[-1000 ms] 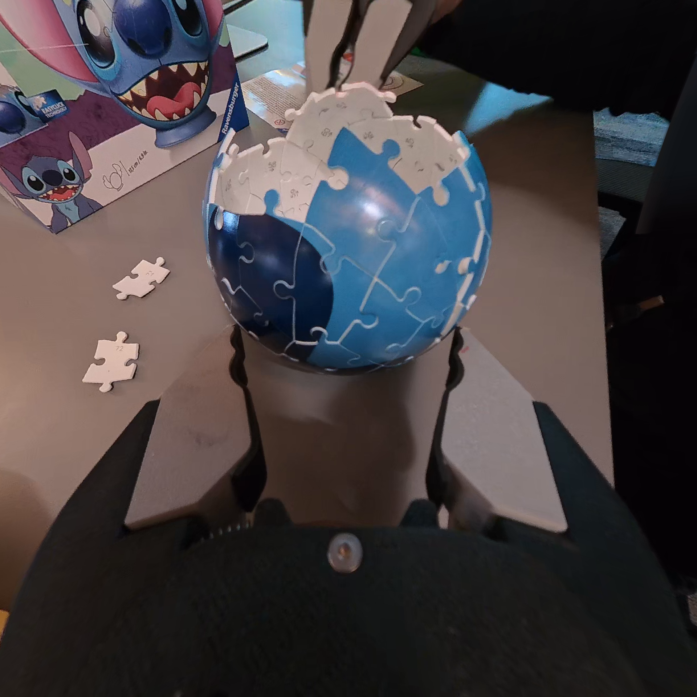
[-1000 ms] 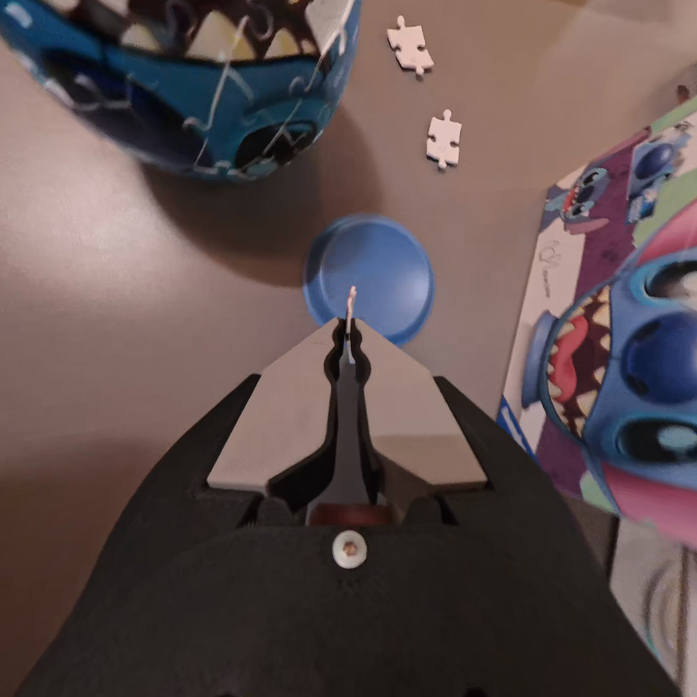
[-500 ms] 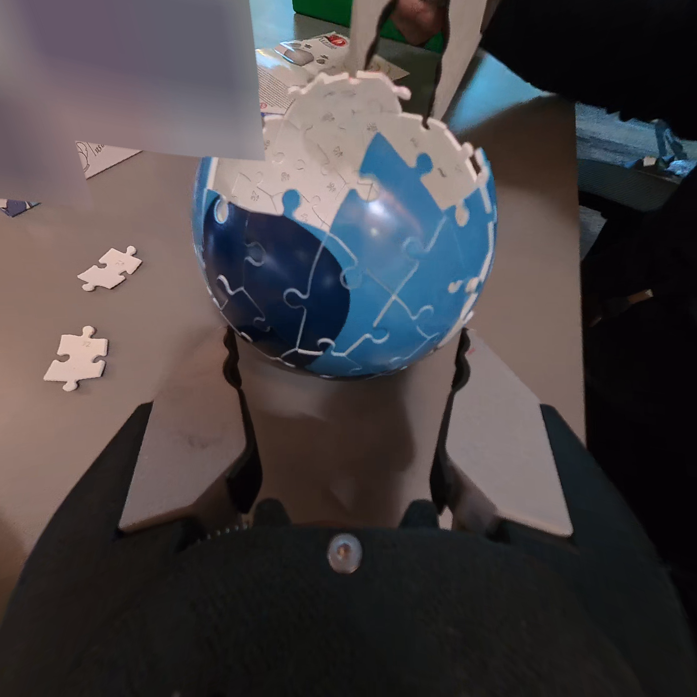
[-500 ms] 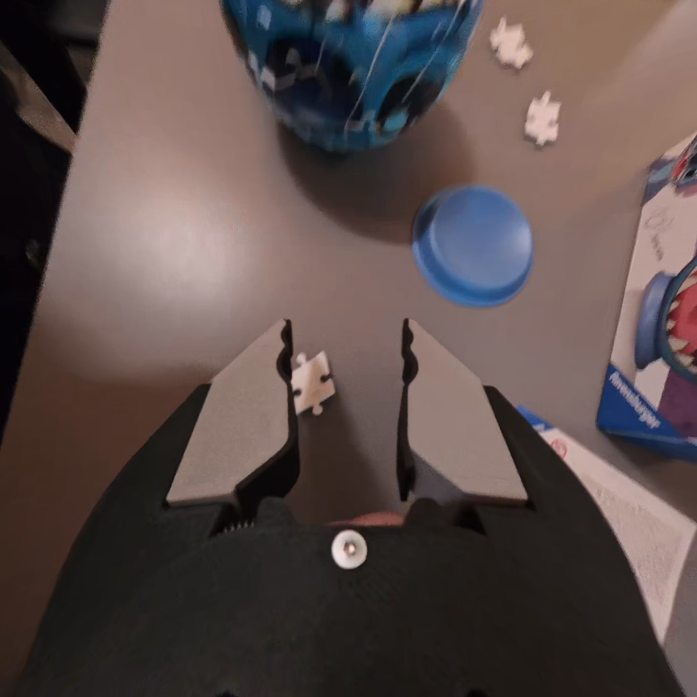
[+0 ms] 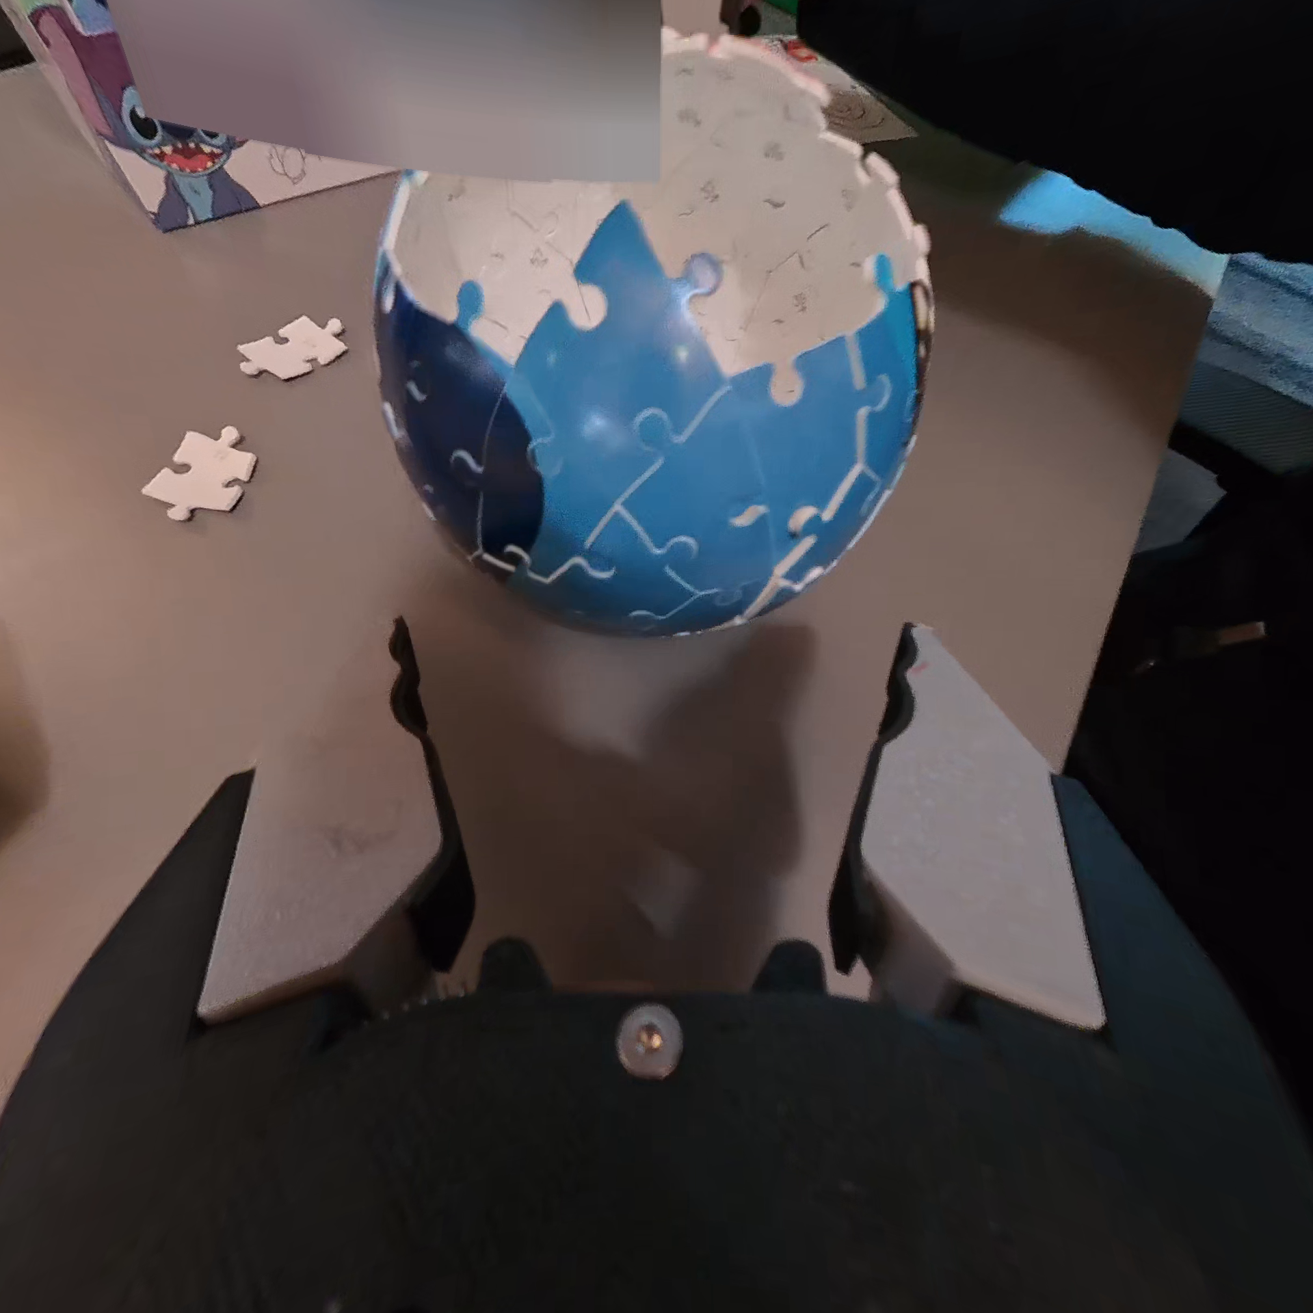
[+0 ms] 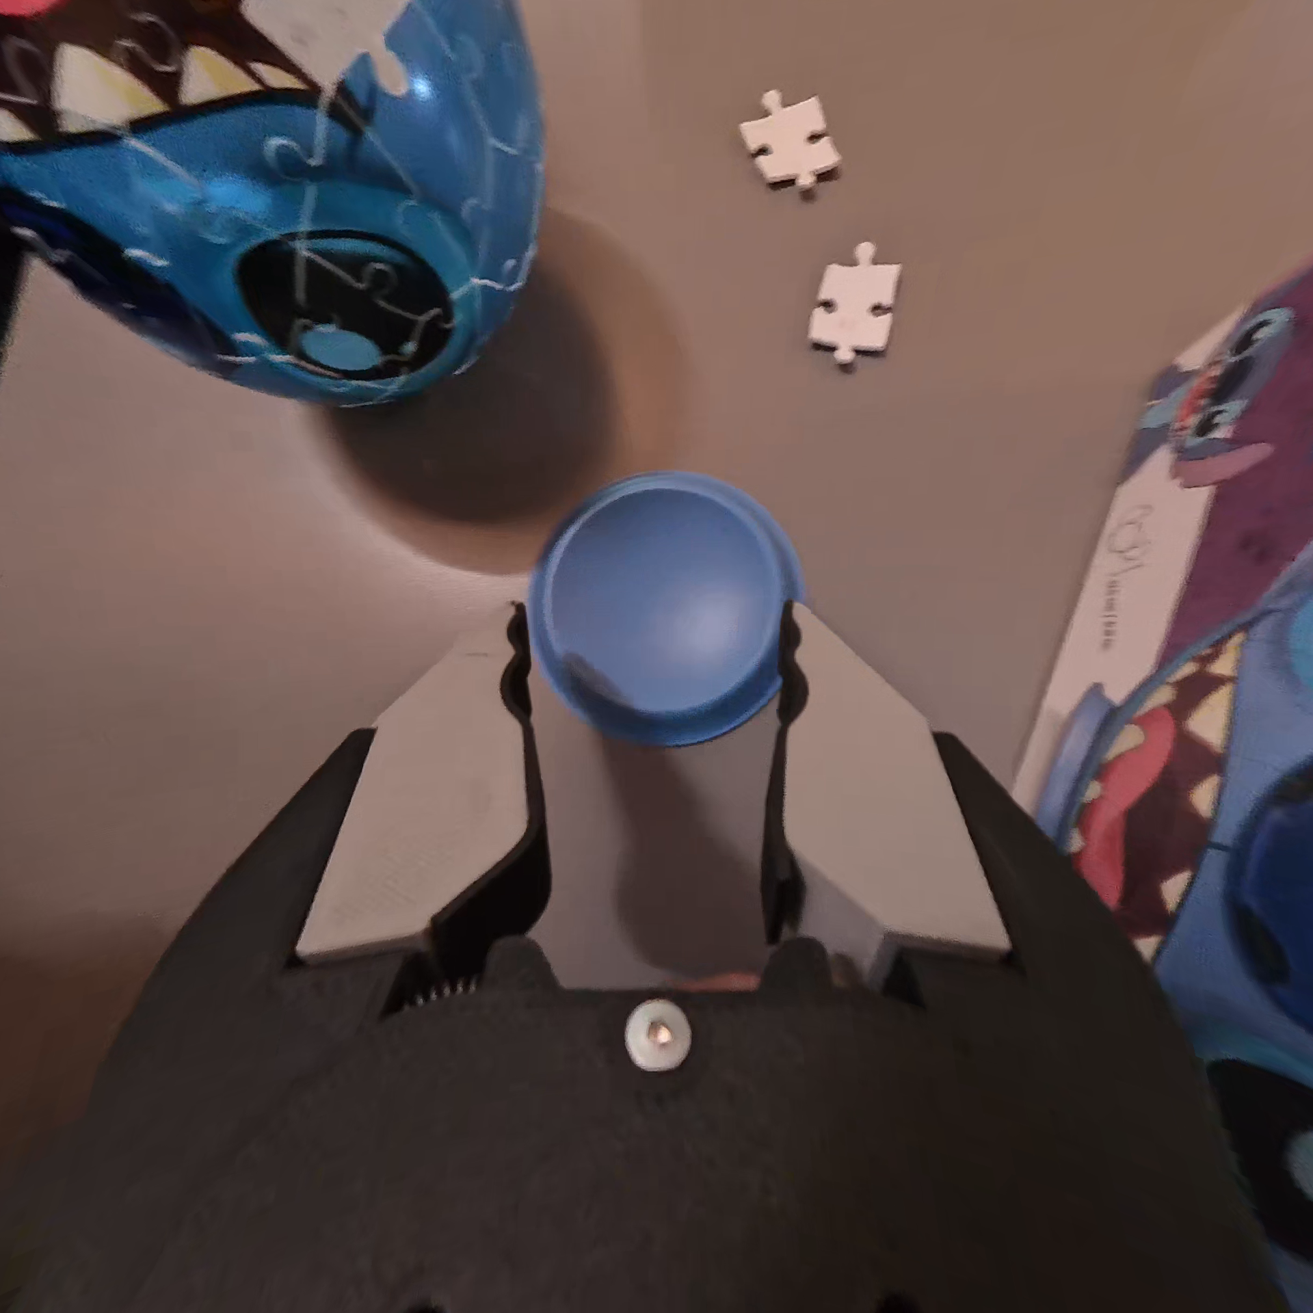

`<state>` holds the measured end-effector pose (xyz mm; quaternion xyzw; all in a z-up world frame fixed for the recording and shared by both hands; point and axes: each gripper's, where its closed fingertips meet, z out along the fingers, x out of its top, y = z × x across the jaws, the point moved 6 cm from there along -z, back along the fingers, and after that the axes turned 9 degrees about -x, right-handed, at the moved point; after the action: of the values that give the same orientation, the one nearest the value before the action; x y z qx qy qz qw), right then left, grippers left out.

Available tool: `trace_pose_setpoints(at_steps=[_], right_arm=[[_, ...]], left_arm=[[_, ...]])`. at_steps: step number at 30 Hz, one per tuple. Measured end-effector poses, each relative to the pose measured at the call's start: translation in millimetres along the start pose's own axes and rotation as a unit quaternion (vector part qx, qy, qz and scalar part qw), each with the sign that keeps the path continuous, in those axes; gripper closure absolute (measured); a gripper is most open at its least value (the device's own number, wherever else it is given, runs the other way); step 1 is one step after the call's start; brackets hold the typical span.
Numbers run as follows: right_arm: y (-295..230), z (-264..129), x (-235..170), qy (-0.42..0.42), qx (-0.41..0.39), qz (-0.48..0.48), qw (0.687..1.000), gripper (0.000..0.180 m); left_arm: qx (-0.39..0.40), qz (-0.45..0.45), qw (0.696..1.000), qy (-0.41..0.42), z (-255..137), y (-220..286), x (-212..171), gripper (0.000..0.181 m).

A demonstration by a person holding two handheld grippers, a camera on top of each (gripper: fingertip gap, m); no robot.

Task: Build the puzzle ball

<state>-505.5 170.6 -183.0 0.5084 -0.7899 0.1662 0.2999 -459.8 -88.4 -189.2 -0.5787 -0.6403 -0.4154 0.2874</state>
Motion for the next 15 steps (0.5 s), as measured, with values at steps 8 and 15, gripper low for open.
trace_pose_setpoints(at_steps=[8,15], right_arm=[[-11.8,19.2,-1.7,-0.02,-0.084,-0.085,0.993,0.133],[-56.6,19.1,-7.1,-0.015,-0.131,-0.137,0.982,0.18]], left_arm=[[-0.018,-0.02,1.0,-0.001,3.9,-2.2,0.9,0.054],[-0.042,-0.023,0.999,0.0,9.5,0.7,4.5,0.055]])
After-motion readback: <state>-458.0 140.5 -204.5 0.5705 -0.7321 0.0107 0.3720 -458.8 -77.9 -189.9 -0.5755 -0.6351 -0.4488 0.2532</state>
